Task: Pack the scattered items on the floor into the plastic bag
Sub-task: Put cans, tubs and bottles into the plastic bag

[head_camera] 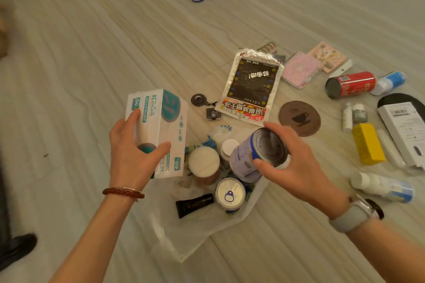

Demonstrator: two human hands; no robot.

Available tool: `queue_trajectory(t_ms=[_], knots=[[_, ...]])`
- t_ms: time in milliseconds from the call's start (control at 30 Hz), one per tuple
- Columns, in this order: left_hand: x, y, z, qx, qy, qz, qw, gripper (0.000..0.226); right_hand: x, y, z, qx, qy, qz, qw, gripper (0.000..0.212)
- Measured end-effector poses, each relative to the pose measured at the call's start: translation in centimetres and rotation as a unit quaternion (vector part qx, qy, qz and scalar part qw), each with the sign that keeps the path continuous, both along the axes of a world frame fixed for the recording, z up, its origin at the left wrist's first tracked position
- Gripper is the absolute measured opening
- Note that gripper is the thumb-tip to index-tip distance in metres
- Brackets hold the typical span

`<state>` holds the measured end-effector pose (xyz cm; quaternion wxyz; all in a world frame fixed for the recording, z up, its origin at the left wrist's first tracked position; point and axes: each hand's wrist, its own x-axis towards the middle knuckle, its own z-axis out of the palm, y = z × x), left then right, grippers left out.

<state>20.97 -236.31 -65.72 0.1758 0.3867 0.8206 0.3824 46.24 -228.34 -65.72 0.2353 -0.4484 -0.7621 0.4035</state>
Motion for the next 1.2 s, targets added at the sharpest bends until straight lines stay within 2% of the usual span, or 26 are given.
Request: queue_trajectory(t_ms=[100,167,233,300,367,567,667,733,767,800,833,867,900,933,1000,1100,1167,1200], knots=[[-0.9,-2.6,-0.8,-0.026,0.013,0.031,0.999,0.083,-2.4,-2.9,-0.1,-0.017,-0.007,0.143,0.99,0.068],[-1.7,-3.8,-1.2,-0.038,0.016,0.055,0.998,0.083,-4.3,-4.6,-0.8,0.016,-0.035,0.225,0.974,0.069],[-2.5,-4.8,-1.4,-0.046,0.012,0.08,0.996,0.083,-6.3,-5.7,-2.2,0.109,-0.085,0.297,0.945,0.068],[-3.0,-5.5,-1.6,-0.046,0.013,0.092,0.995,0.083,-8.0,-6.2,-4.0,0.234,-0.137,0.344,0.899,0.062],[-3.2,-6.0,-1.6,-0.047,0.018,0.087,0.995,0.083,-9.5,-6.2,-5.3,0.305,-0.182,0.351,0.867,0.057],[-3.3,-6.6,-1.6,-0.039,0.027,0.068,0.997,0.084,-11.8,-4.6,-7.4,0.382,-0.272,0.318,0.824,0.064],[-3.4,-6.6,-1.3,-0.025,0.022,0.064,0.997,0.083,-12.2,-4.5,-7.4,0.343,-0.316,0.308,0.829,0.081],[-3.6,-6.7,-1.1,-0.003,-0.013,0.065,0.998,0.084,-11.6,-4.2,-7.4,0.319,-0.325,0.3,0.838,0.084],[-3.8,-6.7,-1.1,0.014,-0.042,0.064,0.997,0.086,-11.1,-4.0,-7.3,0.308,-0.297,0.288,0.857,0.08],[-3.8,-6.7,-1.0,0.031,-0.072,0.059,0.995,0.088,-10.6,-3.7,-6.7,0.272,-0.241,0.26,0.894,0.074],[-3.8,-6.6,-0.8,0.045,-0.093,0.05,0.993,0.089,-10.0,-3.4,-5.8,0.193,-0.169,0.21,0.943,0.069],[-3.6,-6.4,-0.7,0.056,-0.097,0.032,0.993,0.09,-9.8,-2.9,-4.3,0.069,-0.091,0.153,0.982,0.066],[-3.3,-6.2,-0.6,0.063,-0.083,0.002,0.995,0.089,-9.8,-2.4,-2.7,-0.061,-0.014,0.099,0.993,0.065],[-2.9,-5.8,-0.3,0.065,-0.056,-0.038,0.996,0.086,-9.8,-1.7,-1.2,-0.166,0.053,0.059,0.983,0.064],[-1.5,-4.8,0.2,0.056,0.023,-0.143,0.988,0.078,-9.6,-0.1,1.2,-0.258,0.102,0.04,0.96,0.064],[0.5,-3.2,0.4,0.042,0.162,-0.262,0.951,0.076,-9.0,1.0,2.8,-0.266,0.058,0.09,0.958,0.065],[1.4,-2.4,0.2,0.043,0.223,-0.305,0.925,0.078,-8.4,0.9,2.3,-0.241,0.057,0.081,0.965,0.041],[1.4,-2.0,0.2,0.04,0.23,-0.323,0.917,0.081,-8.1,0.8,1.8,-0.233,0.071,0.054,0.968,0.039]])
